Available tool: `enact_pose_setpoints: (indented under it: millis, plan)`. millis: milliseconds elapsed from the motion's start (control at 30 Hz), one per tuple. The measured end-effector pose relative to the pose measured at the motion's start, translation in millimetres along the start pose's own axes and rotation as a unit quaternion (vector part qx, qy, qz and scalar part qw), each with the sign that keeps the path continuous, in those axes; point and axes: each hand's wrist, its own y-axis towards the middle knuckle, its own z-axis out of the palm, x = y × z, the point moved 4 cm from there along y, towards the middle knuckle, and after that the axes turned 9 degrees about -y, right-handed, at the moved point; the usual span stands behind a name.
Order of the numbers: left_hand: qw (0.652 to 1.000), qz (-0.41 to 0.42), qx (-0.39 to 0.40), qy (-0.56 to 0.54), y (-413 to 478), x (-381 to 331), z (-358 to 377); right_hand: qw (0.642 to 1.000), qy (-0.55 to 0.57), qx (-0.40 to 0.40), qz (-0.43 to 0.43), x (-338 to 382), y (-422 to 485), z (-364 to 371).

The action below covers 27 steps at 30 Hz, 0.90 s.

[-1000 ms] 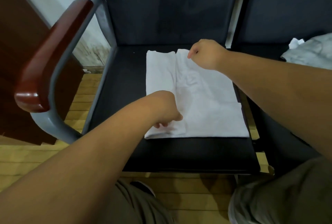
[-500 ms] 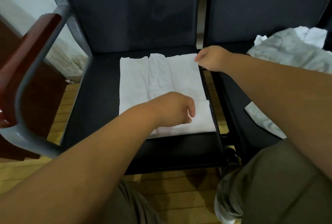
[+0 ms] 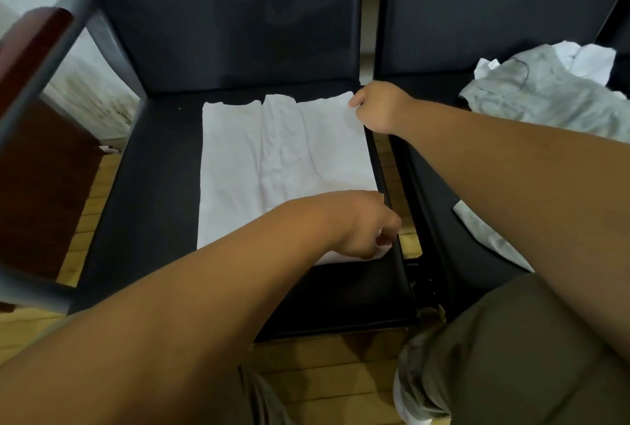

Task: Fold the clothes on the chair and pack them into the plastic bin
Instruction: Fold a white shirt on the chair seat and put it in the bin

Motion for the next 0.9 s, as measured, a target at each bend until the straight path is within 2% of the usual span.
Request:
enact_pose_setpoints:
  millis: [133,200,267,333,433,500,567,700,900]
  plan:
    - [0.999,0.015,-0.04,-0.029,-6.7,5.1,-2.3,0.996,0.074,-0.037,0.03,4.5,0.0,-12.0]
    - [0.994,0.049,-0.083,-0.05,-14.7,7.2,-5.7,0.989,0.137,-0.043,0.047,5.8,2.8,-16.1]
    - [0.987,0.089,-0.121,-0.062,-24.1,7.6,-10.3,0.972,0.224,-0.038,0.067,7.8,5.0,-16.7]
    - [0.983,0.109,-0.128,-0.072,-34.8,7.5,-14.0,0.953,0.292,-0.035,0.078,13.8,5.4,-17.3]
    - [0.983,0.098,-0.126,-0.092,-52.4,11.3,-17.1,0.931,0.351,-0.053,0.088,29.7,6.3,-19.4]
    - [0.985,0.072,-0.13,-0.086,-64.3,18.1,-18.9,0.932,0.346,-0.062,0.093,43.0,1.7,-23.7]
    - [0.983,0.06,-0.154,-0.082,-77.6,23.2,-22.9,0.939,0.332,-0.073,0.053,59.6,-4.7,-29.2]
    - [0.973,0.041,-0.206,-0.094,-108.3,32.7,-31.0,0.93,0.357,-0.089,0.0,90.0,-13.4,-32.3]
    - [0.97,-0.015,-0.224,-0.097,-160.7,66.9,-30.8,0.924,0.366,-0.085,-0.069,145.0,-21.1,-21.3]
